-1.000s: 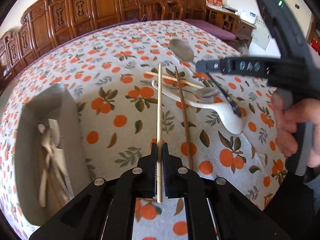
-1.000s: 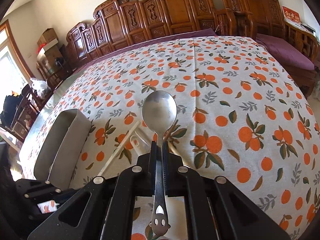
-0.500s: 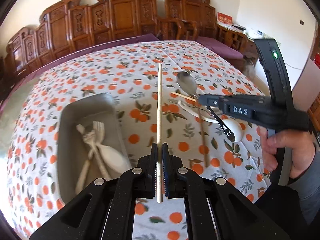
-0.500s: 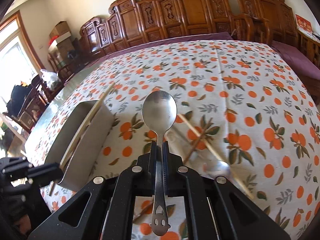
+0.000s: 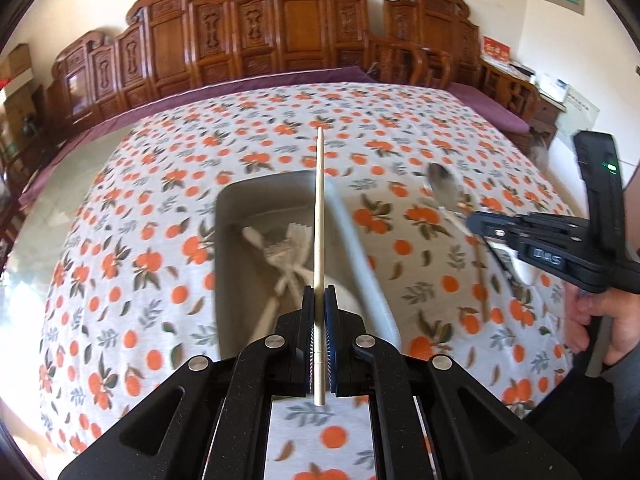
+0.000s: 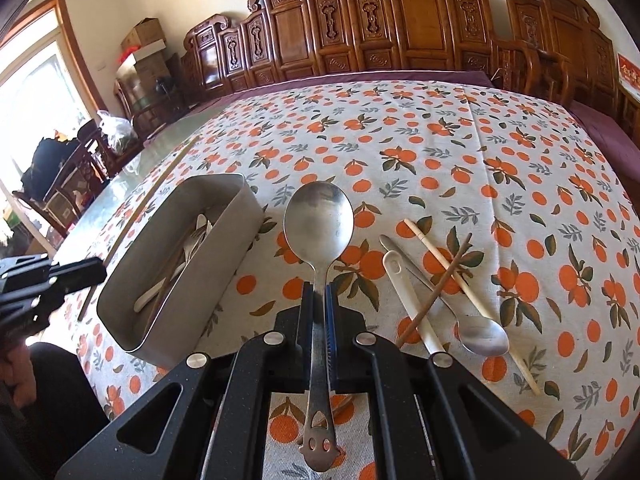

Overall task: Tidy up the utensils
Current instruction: 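Lower the chopstick into the grey tray and open the left tool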

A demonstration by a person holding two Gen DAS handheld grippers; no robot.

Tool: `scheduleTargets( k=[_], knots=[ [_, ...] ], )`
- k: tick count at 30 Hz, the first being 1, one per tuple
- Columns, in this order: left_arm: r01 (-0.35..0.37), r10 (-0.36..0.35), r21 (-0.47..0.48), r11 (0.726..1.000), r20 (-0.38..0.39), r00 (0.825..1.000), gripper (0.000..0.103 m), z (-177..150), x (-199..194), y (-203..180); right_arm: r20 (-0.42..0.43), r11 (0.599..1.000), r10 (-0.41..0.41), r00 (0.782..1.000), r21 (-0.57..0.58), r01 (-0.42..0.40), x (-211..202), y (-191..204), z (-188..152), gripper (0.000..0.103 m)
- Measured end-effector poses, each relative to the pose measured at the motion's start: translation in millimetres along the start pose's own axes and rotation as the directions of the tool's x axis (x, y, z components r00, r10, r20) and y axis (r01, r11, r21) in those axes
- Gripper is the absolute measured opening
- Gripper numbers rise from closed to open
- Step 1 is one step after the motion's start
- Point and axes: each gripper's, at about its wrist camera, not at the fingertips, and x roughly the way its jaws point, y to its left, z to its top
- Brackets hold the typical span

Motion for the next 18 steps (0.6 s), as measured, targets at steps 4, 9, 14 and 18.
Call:
scheduleTargets(
  k=[4, 9, 14, 18],
  knots=[
    [-0.026, 0.026, -0.019, 0.999, -0.027, 0.999, 0.004, -1.0, 11.7, 13.3, -0.005, 1.0, -0.005, 1.0, 0.0, 0.005, 1.4, -1.6, -0.5, 0.007],
    [-0.047, 0.045, -0.033, 0.998, -0.065, 0.997, 0.004, -6.5, 26.9, 23.4, -0.011, 1.0, -0.009, 1.0, 0.001, 0.009, 3.8, -3.7, -1.8, 0.007],
    [-0.055, 0.052, -0.042, 0.998, -0.08, 0.995, 0.004, -9.6, 32.7, 27.5, -0.019, 1.0, -0.006, 1.0, -0.007, 0.006, 7.6, -1.1, -1.8, 0.007],
    [-0.056, 0.051, -0.058, 0.997, -0.079, 0.996, 0.004, -10.2, 35.0, 31.4, -0.026, 1.0, -0.002, 1.0, -0.017, 0.002, 10.5, 1.8, -2.1, 0.007]
  ],
)
